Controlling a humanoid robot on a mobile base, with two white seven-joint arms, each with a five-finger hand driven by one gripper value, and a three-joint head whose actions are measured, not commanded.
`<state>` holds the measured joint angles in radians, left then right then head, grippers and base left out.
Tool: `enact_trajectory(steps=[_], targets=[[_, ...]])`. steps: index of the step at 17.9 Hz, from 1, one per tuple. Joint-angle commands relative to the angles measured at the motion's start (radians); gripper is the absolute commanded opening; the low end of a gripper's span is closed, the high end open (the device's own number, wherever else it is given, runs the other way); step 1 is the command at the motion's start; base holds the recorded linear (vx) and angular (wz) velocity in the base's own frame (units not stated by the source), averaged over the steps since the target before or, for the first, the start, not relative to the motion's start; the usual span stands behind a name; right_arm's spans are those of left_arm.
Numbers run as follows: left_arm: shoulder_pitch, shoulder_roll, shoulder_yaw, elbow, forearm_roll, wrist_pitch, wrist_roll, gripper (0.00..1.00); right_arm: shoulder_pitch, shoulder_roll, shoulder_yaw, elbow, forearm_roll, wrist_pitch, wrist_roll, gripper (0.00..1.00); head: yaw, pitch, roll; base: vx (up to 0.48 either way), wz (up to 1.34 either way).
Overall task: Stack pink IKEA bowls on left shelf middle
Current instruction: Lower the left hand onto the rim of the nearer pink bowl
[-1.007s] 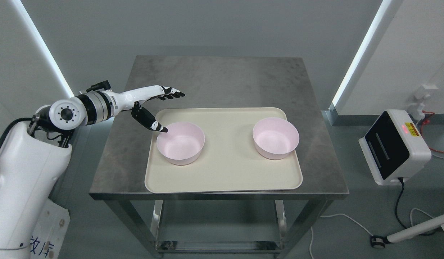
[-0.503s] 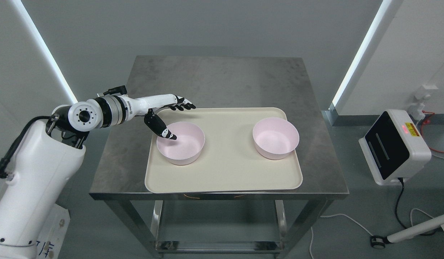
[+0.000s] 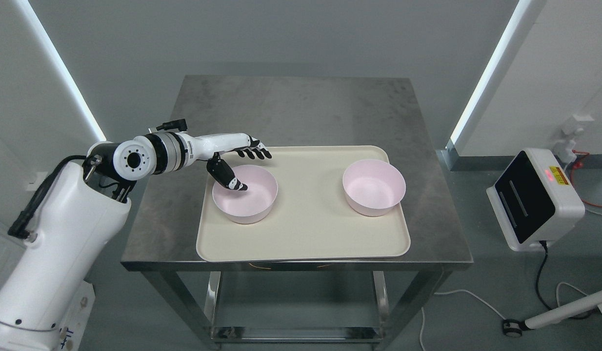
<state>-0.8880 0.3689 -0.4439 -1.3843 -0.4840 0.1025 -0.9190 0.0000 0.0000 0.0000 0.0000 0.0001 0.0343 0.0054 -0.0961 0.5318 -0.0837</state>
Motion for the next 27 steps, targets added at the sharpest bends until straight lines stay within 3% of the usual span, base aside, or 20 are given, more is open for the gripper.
enact_trajectory(steps=[1,9,16,21,24,27], targets=[[-0.003,-0.053,-0.038,0.027,-0.051,-0.001,0.0,0.6,0.029,-0.017,-0.011,-0.034,0.0,0.001,0.001,1.0,0.0,0.0,0.0,0.0,0.0],[-0.002,-0.113,-0.015,0.068,-0.067,-0.013,0.009,0.42,0.029,-0.017,-0.011,-0.034,0.0,0.001,0.001,1.0,0.0,0.0,0.0,0.0,0.0],[0.004,-0.162,0.096,0.111,-0.067,-0.099,0.014,0.1,0.029,-0.017,-0.011,-0.034,0.0,-0.001,0.001,1.0,0.0,0.0,0.0,0.0,0.0],[0.027,-0.166,0.125,0.128,-0.067,-0.145,0.015,0.01,0.029,-0.017,-0.011,-0.034,0.0,-0.001,0.001,1.0,0.0,0.0,0.0,0.0,0.0],[0.027,-0.176,0.163,0.136,-0.065,-0.159,0.014,0.0,0.029,-0.017,-0.011,-0.034,0.0,-0.001,0.001,1.0,0.0,0.0,0.0,0.0,0.0],[0.012,-0.254,0.208,0.117,-0.058,-0.156,-0.001,0.0,0.029,-0.017,-0.011,-0.034,0.0,0.001,0.001,1.0,0.0,0.0,0.0,0.0,0.0]])
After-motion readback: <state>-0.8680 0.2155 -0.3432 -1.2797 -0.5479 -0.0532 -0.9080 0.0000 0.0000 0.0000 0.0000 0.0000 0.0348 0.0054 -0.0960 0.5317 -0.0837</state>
